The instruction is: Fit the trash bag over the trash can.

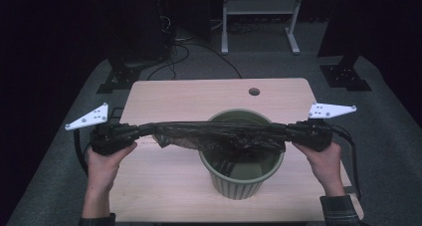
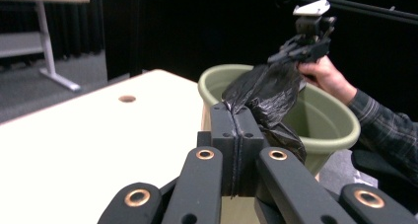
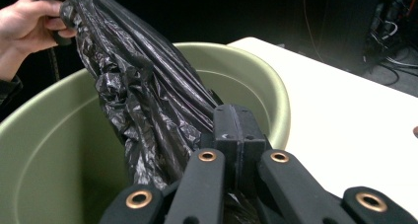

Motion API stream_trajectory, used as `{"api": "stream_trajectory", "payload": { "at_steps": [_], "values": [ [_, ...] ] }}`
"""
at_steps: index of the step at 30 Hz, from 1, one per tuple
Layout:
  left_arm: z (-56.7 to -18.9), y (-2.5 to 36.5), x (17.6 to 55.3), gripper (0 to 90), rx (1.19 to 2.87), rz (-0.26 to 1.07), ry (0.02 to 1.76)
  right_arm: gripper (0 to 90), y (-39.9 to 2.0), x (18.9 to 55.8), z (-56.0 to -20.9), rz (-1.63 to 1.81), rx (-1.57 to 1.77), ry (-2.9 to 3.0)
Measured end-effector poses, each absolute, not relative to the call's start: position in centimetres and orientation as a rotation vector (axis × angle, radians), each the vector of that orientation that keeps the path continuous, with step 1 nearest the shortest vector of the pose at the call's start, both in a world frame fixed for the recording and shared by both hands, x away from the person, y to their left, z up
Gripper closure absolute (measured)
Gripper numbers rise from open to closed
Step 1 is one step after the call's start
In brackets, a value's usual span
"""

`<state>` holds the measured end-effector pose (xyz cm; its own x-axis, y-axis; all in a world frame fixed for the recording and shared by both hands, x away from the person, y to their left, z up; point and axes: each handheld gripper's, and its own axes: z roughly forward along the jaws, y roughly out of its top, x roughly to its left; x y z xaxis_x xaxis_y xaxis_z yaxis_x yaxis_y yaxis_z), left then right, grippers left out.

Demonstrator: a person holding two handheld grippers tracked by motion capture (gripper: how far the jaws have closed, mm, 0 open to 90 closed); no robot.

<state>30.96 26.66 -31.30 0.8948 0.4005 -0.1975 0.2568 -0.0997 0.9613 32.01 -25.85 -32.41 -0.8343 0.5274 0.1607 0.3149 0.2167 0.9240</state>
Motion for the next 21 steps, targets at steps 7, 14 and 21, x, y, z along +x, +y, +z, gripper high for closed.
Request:
{"api": "stream_trajectory", "payload": {
  "at_steps": [7,14,21],
  "values": [
    [-33.4,24.3,32.1,78.2,1.723,0.058,0.511,90.0,-28.1,31.9,-32.5,1.69,0.856,2.243],
    [-33.6,22.1,32.3,73.6,1.733,0.03,0.449,65.8,-29.2,31.4,-31.9,1.734,0.849,2.222],
    [-33.9,21.0,32.2,76.4,1.748,0.012,0.411,58.1,-28.9,30.7,-29.3,1.756,0.776,2.189]
  ]
}}
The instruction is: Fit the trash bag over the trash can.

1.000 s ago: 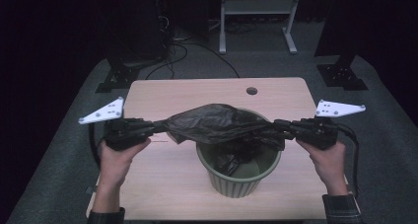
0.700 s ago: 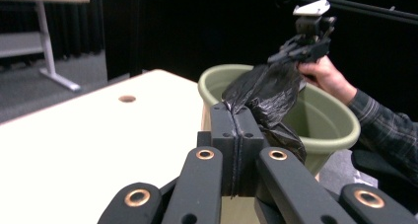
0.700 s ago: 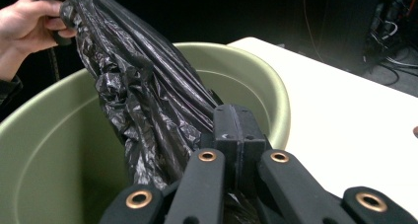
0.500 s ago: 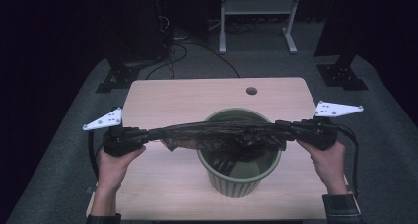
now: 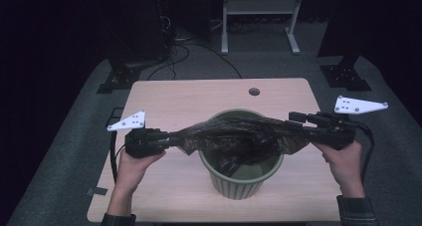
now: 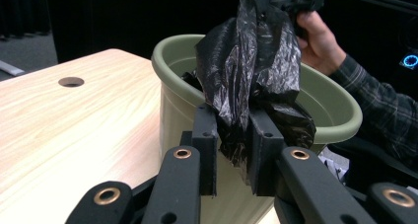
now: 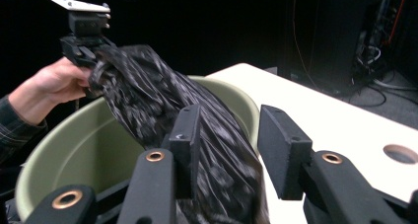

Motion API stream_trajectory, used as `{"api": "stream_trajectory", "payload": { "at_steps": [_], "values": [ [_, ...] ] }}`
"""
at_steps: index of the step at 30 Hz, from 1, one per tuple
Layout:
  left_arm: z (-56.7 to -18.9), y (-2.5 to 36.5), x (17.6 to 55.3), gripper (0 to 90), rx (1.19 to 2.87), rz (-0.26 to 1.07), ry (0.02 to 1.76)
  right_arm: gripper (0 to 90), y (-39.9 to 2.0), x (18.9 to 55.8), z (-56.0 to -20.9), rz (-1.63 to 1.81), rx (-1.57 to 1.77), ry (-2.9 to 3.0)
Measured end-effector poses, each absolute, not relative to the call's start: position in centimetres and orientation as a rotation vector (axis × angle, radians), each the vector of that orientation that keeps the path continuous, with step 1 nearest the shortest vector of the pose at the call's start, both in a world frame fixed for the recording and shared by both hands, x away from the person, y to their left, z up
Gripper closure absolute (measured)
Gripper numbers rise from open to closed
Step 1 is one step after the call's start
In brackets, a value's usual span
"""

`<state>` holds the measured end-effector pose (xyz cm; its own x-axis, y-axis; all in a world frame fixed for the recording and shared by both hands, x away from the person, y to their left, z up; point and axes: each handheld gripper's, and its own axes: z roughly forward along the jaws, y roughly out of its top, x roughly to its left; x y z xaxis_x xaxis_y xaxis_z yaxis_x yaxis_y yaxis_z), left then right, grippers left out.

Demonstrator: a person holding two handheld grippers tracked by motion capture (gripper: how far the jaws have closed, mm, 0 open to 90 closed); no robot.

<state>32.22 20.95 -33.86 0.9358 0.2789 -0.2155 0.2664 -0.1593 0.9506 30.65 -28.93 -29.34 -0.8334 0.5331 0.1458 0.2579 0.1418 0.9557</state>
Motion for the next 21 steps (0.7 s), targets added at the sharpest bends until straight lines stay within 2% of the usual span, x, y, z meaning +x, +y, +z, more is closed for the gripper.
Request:
{"api": "stream_trajectory", "payload": {
  "at_steps": [10,15,21],
  "values": [
    [-33.9,20.9,31.7,78.2,1.753,0.013,0.395,51.4,-27.9,30.0,-26.6,1.671,0.706,2.161],
    [-33.8,20.7,31.6,78.2,1.75,0.01,0.385,56.6,-28.6,29.3,-26.0,1.675,0.695,2.167],
    [-33.6,20.5,31.3,78.5,1.751,0.009,0.366,59.2,-26.6,29.6,-26.6,1.62,0.669,2.228]
  ]
}}
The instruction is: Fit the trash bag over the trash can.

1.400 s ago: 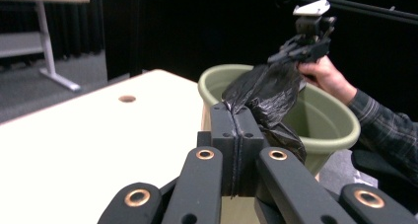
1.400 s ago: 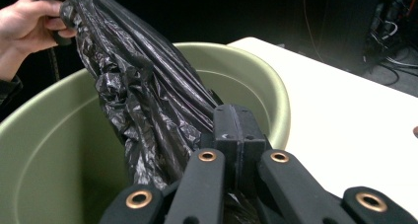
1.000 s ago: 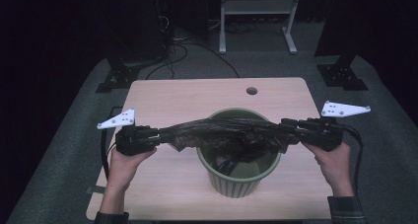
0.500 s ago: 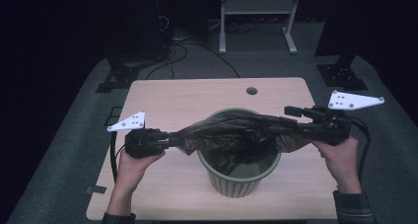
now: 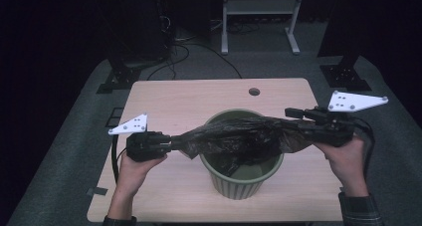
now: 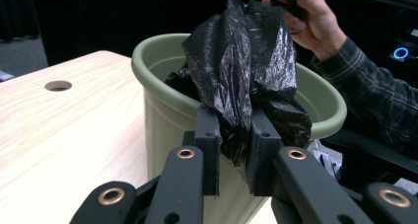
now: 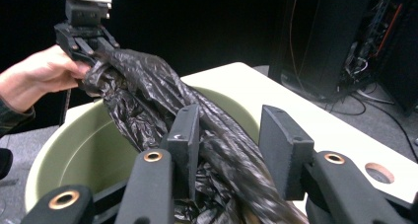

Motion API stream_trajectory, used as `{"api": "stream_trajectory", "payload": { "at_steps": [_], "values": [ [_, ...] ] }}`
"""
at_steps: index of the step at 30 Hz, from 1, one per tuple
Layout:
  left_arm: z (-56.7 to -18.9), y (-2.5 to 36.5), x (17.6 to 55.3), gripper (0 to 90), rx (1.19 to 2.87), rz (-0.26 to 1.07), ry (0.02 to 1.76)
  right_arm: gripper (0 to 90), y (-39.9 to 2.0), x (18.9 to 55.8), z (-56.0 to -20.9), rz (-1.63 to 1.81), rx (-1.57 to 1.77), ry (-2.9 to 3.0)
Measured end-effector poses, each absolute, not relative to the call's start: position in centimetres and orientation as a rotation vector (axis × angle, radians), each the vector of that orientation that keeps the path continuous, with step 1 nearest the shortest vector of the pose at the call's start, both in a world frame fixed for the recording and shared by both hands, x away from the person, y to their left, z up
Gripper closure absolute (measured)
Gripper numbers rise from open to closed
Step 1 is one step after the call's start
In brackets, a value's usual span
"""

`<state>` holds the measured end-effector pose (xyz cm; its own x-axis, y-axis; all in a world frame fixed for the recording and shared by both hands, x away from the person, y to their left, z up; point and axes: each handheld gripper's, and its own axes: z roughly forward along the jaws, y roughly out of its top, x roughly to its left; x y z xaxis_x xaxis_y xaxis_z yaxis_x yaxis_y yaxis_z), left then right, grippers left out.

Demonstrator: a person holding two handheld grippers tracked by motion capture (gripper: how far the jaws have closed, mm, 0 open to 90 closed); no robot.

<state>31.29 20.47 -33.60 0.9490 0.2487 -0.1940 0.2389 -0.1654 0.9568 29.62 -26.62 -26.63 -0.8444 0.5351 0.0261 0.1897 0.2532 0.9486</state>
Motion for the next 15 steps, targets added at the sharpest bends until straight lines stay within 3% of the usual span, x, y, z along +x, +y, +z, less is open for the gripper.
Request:
{"api": "stream_trajectory", "payload": {
  "at_steps": [15],
  "values": [
    [-33.3,20.0,30.9,79.1,1.747,-0.016,0.327,65.8,-22.4,30.0,-27.7,1.619,0.572,2.304]
  ]
}}
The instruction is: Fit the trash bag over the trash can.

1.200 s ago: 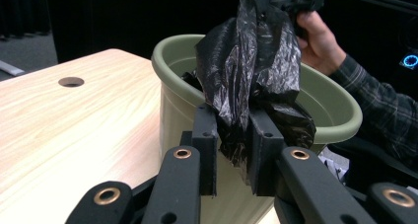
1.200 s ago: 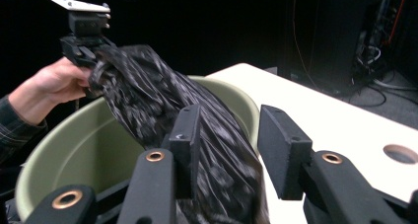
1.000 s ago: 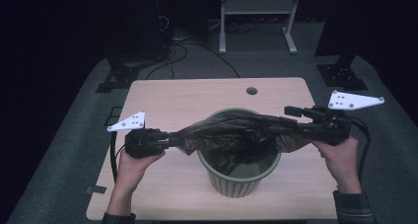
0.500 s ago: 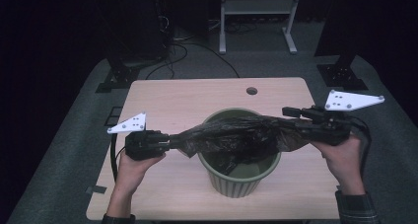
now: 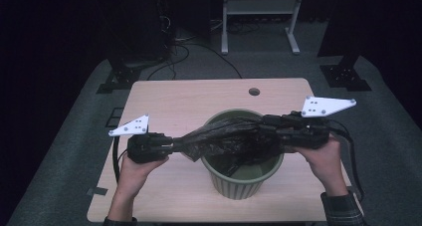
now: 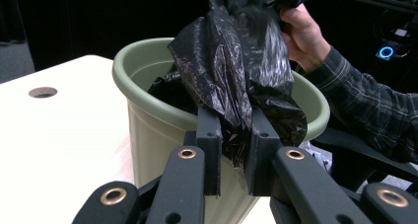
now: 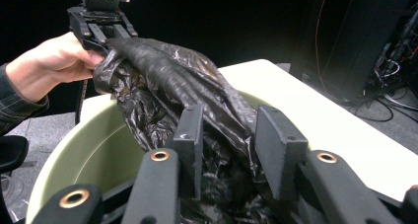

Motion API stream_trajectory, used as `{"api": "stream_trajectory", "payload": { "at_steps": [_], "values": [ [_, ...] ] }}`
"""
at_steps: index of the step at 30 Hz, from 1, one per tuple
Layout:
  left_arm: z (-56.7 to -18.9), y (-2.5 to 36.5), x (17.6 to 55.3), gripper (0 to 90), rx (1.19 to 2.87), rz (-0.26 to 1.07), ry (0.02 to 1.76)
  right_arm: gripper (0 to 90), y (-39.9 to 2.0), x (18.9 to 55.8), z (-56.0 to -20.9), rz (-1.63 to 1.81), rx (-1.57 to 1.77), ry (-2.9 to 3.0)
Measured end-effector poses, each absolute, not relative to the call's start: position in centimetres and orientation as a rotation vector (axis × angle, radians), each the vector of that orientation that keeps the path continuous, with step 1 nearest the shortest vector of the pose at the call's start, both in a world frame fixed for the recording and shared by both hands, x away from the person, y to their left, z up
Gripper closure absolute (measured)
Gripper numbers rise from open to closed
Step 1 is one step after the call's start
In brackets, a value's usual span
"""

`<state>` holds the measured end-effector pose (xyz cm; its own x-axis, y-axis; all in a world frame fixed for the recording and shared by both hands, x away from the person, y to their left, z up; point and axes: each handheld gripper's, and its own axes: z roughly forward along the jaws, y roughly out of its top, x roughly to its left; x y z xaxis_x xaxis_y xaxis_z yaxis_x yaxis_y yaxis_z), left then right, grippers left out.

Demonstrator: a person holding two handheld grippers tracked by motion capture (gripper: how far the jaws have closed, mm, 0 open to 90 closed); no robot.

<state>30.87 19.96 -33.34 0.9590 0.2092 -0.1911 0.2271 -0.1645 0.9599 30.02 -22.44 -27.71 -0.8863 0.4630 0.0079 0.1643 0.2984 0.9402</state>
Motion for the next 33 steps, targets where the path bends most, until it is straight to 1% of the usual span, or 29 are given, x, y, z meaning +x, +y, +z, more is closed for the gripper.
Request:
{"api": "stream_trajectory", "payload": {
  "at_steps": [1,4,6,16,25,30,31,32,33],
  "values": [
    [-33.3,19.9,30.8,79.3,1.745,-0.021,0.325,67.9,-22.3,30.1,-27.8,1.611,0.573,2.303],
    [-33.3,19.9,30.8,79.8,1.74,-0.026,0.318,82.7,-21.9,30.3,-28.0,1.58,0.574,2.309],
    [-33.3,19.9,30.8,80.7,1.737,-0.016,0.328,90.0,-21.7,30.2,-28.2,1.58,0.573,2.322],
    [-33.4,19.9,30.9,81.6,1.719,-0.014,0.367,90.0,-24.2,28.2,-29.0,1.668,0.581,2.349],
    [-33.7,20.9,31.1,80.9,1.698,-0.001,0.403,90.0,-26.2,25.7,-31.6,1.665,0.615,2.402],
    [-33.5,21.1,31.1,80.9,1.691,-0.005,0.398,90.0,-27.1,24.7,-31.7,1.679,0.615,2.369],
    [-33.5,20.9,31.0,80.9,1.694,-0.005,0.394,85.8,-27.0,24.6,-31.5,1.688,0.602,2.365],
    [-33.4,20.7,30.9,81.0,1.695,-0.009,0.39,78.9,-26.7,24.7,-31.2,1.703,0.597,2.35],
    [-33.4,20.5,30.9,81.0,1.697,-0.008,0.383,74.7,-26.4,24.9,-31.0,1.716,0.604,2.364]
  ]
}}
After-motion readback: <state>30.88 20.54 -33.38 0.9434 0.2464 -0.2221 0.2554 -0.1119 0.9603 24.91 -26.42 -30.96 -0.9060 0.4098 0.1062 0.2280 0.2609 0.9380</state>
